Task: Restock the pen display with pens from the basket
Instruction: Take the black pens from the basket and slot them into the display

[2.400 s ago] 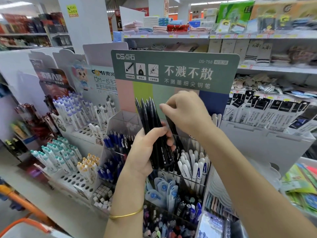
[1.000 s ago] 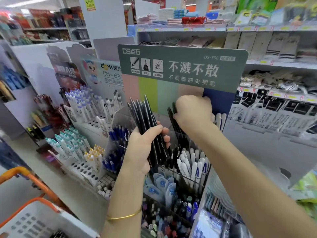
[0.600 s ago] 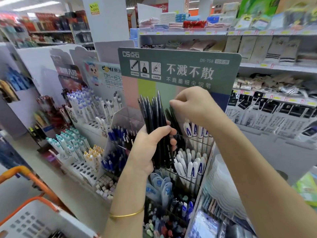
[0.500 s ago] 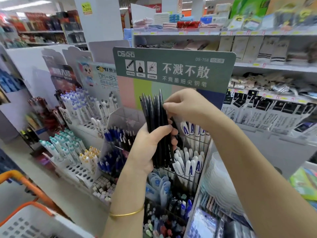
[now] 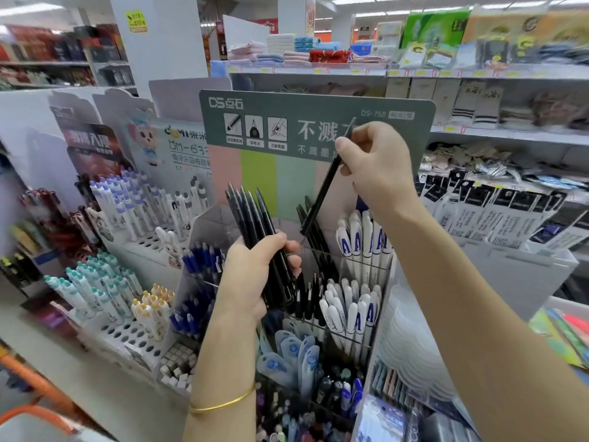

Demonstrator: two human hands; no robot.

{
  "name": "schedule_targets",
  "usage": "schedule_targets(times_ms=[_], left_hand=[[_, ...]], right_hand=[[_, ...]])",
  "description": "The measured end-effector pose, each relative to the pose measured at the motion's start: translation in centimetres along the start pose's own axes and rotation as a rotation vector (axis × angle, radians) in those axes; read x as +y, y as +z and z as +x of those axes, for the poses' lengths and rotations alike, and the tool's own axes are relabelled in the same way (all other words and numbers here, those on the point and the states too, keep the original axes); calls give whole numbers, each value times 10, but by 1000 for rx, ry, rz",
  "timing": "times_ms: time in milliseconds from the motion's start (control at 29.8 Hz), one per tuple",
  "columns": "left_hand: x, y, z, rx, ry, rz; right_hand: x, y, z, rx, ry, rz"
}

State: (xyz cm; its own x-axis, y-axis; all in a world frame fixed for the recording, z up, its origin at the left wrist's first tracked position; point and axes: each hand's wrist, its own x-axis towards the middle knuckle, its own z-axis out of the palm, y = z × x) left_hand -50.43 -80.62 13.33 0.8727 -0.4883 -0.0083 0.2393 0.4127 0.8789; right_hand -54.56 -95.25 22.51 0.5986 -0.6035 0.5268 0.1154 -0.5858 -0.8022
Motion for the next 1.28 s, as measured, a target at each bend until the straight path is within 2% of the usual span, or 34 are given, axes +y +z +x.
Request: schedule_targets(times_ms=[101, 336, 403, 470, 537, 604, 739, 974, 1041, 1175, 1276], left_hand=[[-2, 1, 4, 23, 6, -13], [-4, 4, 5, -12, 20, 16], [-3, 3, 3, -25, 28, 39], [-3, 3, 1, -47, 33, 50], [-1, 3, -2, -83, 28, 36], [-1, 4, -3, -116, 31, 34], [-1, 8, -5, -187, 83, 114], [0, 7, -8, -250, 92, 145], [1, 5, -9, -236, 52, 112], [1, -3, -6, -122, 7, 77], [0, -8, -3, -22, 33, 68]], right_hand=[[9, 5, -3, 1, -110, -253], [20, 30, -17, -268, -274, -976], [21, 35, -19, -317, -273, -1115], [22, 36, -19, -336, -258, -1150], [21, 32, -15, -280, -262, -1051], [15, 25, -11, -228, -262, -828], [-5, 14, -15, -417, -115, -309], [-10, 12, -22, -525, 42, -122], [-9, 11, -21, -444, 43, -71], [-6, 7, -10, -88, 53, 144], [0, 11, -7, 74, -54, 77]])
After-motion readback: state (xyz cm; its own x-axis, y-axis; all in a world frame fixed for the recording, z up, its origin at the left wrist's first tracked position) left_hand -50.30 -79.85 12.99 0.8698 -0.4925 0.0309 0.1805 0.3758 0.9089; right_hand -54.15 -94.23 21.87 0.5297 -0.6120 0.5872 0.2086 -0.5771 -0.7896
